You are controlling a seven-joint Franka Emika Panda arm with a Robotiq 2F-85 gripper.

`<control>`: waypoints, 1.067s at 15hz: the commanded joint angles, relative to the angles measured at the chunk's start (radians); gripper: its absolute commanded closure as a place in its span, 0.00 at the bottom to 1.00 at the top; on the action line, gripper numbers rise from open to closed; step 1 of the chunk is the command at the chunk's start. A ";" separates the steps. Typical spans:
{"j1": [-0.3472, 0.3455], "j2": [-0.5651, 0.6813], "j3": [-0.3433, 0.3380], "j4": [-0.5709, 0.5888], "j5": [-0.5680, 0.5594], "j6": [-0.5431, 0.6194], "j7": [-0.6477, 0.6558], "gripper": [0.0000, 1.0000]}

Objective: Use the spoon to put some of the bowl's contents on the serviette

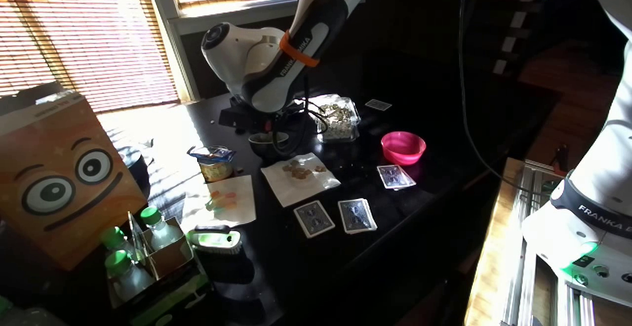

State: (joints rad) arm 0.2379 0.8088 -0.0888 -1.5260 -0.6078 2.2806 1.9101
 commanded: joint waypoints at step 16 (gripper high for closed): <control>0.029 -0.027 -0.068 -0.060 0.052 0.160 -0.059 0.96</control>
State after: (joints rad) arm 0.2428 0.8040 -0.1222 -1.5440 -0.5651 2.4002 1.8662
